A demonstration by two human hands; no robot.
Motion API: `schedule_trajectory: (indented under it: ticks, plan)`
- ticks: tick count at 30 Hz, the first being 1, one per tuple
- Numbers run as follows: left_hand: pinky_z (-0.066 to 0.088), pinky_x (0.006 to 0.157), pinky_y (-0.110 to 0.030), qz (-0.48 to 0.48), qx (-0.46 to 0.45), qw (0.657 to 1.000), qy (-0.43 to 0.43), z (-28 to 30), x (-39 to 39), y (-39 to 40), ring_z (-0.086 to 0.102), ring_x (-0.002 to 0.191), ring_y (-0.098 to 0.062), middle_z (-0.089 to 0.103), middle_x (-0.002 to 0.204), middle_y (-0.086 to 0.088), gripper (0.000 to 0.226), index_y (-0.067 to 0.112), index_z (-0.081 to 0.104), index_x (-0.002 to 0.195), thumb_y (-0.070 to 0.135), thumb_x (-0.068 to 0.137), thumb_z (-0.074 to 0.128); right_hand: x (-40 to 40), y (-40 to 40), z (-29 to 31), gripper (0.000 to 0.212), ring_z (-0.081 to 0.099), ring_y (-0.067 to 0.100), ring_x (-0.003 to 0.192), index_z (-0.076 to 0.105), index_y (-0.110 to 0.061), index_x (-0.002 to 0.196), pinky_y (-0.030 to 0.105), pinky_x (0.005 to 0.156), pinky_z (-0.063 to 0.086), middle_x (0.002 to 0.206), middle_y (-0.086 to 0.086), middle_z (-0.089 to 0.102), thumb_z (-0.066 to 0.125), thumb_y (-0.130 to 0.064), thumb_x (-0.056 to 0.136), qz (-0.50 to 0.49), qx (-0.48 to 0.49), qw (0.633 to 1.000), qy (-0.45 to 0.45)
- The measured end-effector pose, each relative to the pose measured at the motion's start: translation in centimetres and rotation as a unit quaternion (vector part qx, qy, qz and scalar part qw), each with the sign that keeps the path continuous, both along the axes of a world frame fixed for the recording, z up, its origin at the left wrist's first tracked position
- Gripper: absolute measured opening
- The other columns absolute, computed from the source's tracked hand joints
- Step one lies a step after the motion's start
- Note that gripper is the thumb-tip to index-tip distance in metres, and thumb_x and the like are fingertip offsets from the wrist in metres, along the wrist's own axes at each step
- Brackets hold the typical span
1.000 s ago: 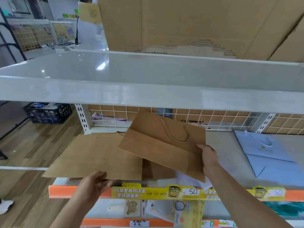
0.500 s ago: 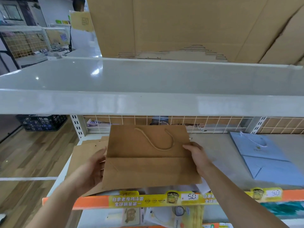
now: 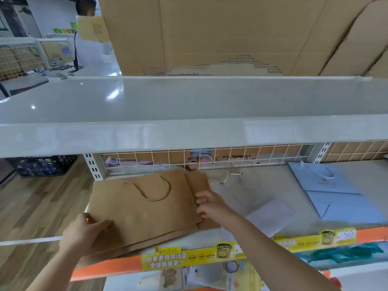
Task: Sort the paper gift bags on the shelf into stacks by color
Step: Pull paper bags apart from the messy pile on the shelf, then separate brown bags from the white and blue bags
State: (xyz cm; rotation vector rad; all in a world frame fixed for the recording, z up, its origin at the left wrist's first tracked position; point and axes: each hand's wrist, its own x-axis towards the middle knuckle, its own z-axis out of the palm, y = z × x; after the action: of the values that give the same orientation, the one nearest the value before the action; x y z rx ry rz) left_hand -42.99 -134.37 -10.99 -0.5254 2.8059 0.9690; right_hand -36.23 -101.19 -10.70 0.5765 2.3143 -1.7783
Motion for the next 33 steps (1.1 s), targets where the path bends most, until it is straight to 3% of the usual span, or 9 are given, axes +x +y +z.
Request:
schedule_trajectory:
  ticks: [3, 6, 9, 11, 14, 16, 21, 28, 33]
  plan:
    - [0.035, 0.097, -0.046, -0.033, -0.13, 0.99, -0.045, -0.5, -0.1, 0.6, 0.041, 0.122, -0.033, 0.048, 0.127, -0.014, 0.07, 0.019, 0.051, 0.12, 0.063, 0.069, 0.072, 0.0, -0.8, -0.2, 0.042, 0.057, 0.017, 0.113, 0.057, -0.018, 0.128, 0.021, 0.087, 0.045, 0.126, 0.003, 0.06, 0.059, -0.009, 0.087, 0.053, 0.103, 0.993, -0.011]
    - [0.031, 0.102, -0.044, -0.076, -0.17, 0.982, -0.029, -0.6, -0.3, 1.8, 0.038, 0.127, -0.032, 0.042, 0.138, -0.009, 0.066, 0.025, 0.05, 0.12, 0.068, 0.073, 0.064, 0.3, -1.0, -0.2, 0.042, 0.054, 0.012, 0.12, 0.056, -0.019, 0.131, 0.016, 0.091, 0.039, 0.132, -0.001, 0.058, 0.054, -0.013, 0.09, 0.079, 0.146, 0.986, -0.018]
    - [0.032, 0.101, -0.042, -0.112, -0.206, 0.972, 0.012, -0.2, -0.6, 3.3, 0.04, 0.126, -0.028, 0.048, 0.133, -0.004, 0.051, 0.025, 0.054, 0.118, 0.06, 0.081, 0.058, 0.9, -0.7, 0.1, 0.041, 0.054, 0.01, 0.12, 0.057, -0.02, 0.131, 0.015, 0.092, 0.039, 0.133, -0.003, 0.059, 0.054, -0.016, 0.091, 0.088, 0.164, 0.982, -0.014]
    - [0.038, 0.095, -0.038, -0.15, -0.175, 0.972, 0.042, 0.3, -0.7, 4.8, 0.05, 0.116, -0.027, 0.058, 0.122, -0.005, 0.039, 0.024, 0.057, 0.113, 0.051, 0.086, 0.057, 1.4, 0.0, 0.3, 0.036, 0.058, 0.01, 0.11, 0.06, -0.023, 0.126, 0.013, 0.081, 0.045, 0.126, -0.002, 0.062, 0.055, -0.019, 0.09, 0.071, 0.157, 0.985, -0.005]
    - [0.051, 0.082, -0.038, -0.194, -0.033, 0.978, 0.074, 1.7, 0.0, 7.8, 0.063, 0.091, -0.032, 0.069, 0.1, -0.011, 0.011, 0.022, 0.061, 0.087, 0.032, 0.089, 0.061, 2.6, 1.7, 1.1, 0.029, 0.06, 0.011, 0.096, 0.065, -0.026, 0.115, 0.012, 0.064, 0.046, 0.116, -0.001, 0.065, 0.055, -0.019, 0.089, 0.038, 0.175, 0.984, 0.018]
    - [0.051, 0.078, -0.035, -0.232, -0.029, 0.968, 0.091, 2.9, 0.8, 10.1, 0.064, 0.086, -0.03, 0.069, 0.091, -0.006, 0.015, 0.028, 0.057, 0.074, 0.029, 0.088, 0.06, 3.6, 3.3, 1.8, 0.027, 0.061, 0.015, 0.1, 0.066, -0.023, 0.113, 0.017, 0.073, 0.046, 0.114, 0.002, 0.066, 0.053, -0.018, 0.089, 0.034, 0.225, 0.973, 0.034]
    - [0.046, 0.072, -0.028, -0.316, -0.039, 0.938, 0.137, 4.9, 3.4, 17.2, 0.062, 0.075, -0.015, 0.065, 0.071, 0.014, 0.019, 0.032, 0.057, 0.069, 0.034, 0.087, 0.058, 7.3, 9.0, 4.1, 0.029, 0.061, 0.021, 0.105, 0.061, -0.025, 0.117, 0.027, 0.089, 0.047, 0.113, 0.001, 0.066, 0.051, -0.026, 0.089, 0.045, 0.298, 0.953, 0.017]
    - [0.046, 0.064, -0.027, -0.336, 0.002, 0.928, 0.164, 7.3, 9.3, 28.2, 0.059, 0.066, -0.014, 0.063, 0.064, 0.014, 0.02, 0.036, 0.059, 0.07, 0.039, 0.09, 0.057, 16.0, 21.3, 6.9, 0.027, 0.061, 0.017, 0.098, 0.062, -0.025, 0.117, 0.024, 0.084, 0.045, 0.108, -0.002, 0.066, 0.055, -0.03, 0.09, 0.009, 0.313, 0.949, 0.026]
    - [0.041, 0.062, -0.026, -0.365, 0.006, 0.923, 0.125, 7.9, 13.2, 37.2, 0.057, 0.071, -0.011, 0.065, 0.076, 0.003, 0.02, 0.021, 0.064, 0.077, 0.033, 0.092, 0.058, 22.0, 31.3, 8.4, 0.028, 0.059, 0.018, 0.096, 0.06, -0.023, 0.118, 0.026, 0.082, 0.046, 0.106, -0.002, 0.06, 0.055, -0.03, 0.092, -0.021, 0.312, 0.95, -0.003]
